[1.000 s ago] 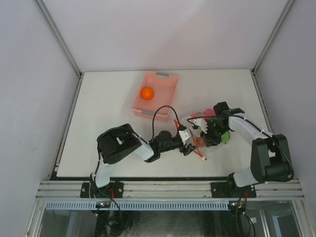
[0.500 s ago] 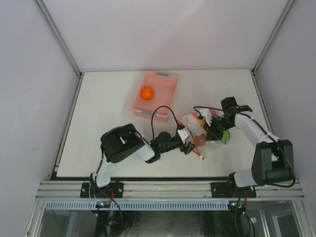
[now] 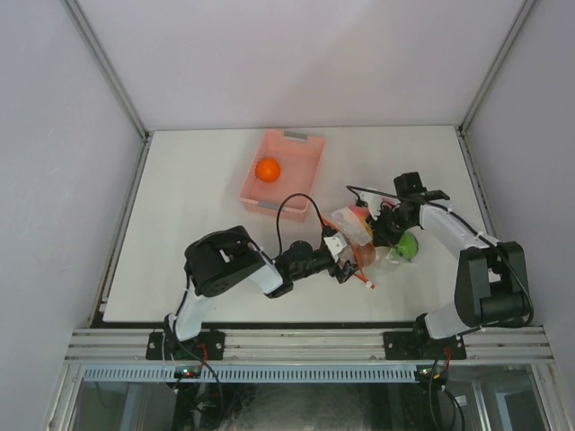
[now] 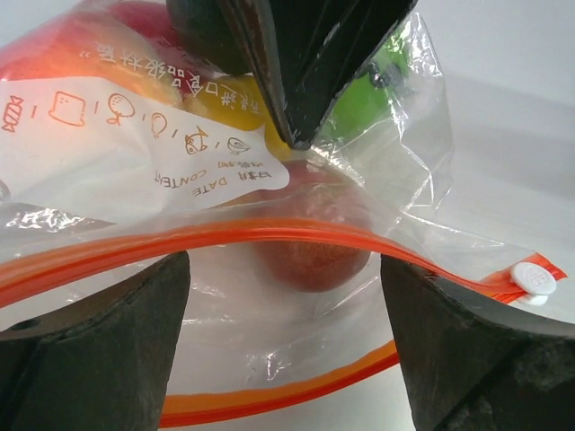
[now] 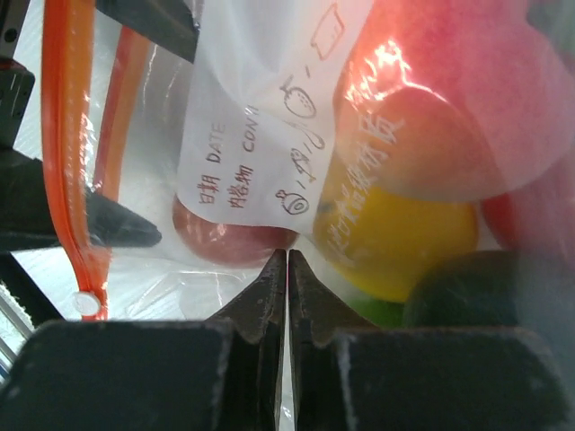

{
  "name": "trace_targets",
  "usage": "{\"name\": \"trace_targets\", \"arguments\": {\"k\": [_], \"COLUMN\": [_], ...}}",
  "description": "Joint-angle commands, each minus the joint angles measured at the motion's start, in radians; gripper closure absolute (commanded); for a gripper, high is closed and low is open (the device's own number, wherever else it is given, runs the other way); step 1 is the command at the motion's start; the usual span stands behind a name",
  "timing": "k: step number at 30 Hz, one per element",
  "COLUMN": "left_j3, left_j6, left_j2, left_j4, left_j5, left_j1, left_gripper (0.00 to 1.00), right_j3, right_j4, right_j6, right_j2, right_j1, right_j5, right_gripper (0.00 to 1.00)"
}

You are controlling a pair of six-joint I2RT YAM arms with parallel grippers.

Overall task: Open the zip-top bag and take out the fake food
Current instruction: Pick up the fake fruit from the zipper food storage bag.

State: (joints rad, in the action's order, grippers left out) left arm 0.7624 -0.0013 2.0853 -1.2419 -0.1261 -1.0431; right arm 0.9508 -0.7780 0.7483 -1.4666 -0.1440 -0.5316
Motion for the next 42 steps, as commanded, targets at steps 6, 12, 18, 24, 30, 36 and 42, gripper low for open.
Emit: {"name": "trace_targets", "arguments": {"k": [6,12,18,24,30,36,42], "left_j3": [0.071,0.106,0.127,0.153,0.158,0.144,0.094], "left_j6": [-0.036,-0.057,-0.077,-0.093,-0.105,-0.1,-0.08], "left_j2": [0.025,0.034,0.053,0.069,0.07,0.048,-0.002], "left_j4": [-0.02,0.051,0.109,0.153,0.159,0.162,0.143], "left_j5": [0.079,0.107,0.148,0.159,0.168,0.168,0.163], "left_j1": [-0.013,-0.015,-0.015,-0.015,-0.015,-0.015,-0.014], "left_gripper": [0.06,0.06,0.06,0.1,0.22,0.33,0.5], "right_j3": [0.015,0.031,0.037,0.045,0.048,0.049,0.051], "right_j4": [0.052,0.035,0.033,0.03,0.029,0.026,0.027], "right_j6": [-0.072,-0.085,-0.097,-0.108,-0.11,-0.111,-0.112], "right_j2": [-0.05,-0.078,-0.091,-0.109,-0.112,-0.106,-0.101], "right_j1": [-0.05,-0.057,-0.06,-0.062,-0.063,-0.063,-0.063], "right_j5": [0.03,0.008,0.005,0.002,-0.005,-0.005,0.0], "right_gripper": [1.0,1.0,1.0,1.0,1.0,1.0,1.0]}}
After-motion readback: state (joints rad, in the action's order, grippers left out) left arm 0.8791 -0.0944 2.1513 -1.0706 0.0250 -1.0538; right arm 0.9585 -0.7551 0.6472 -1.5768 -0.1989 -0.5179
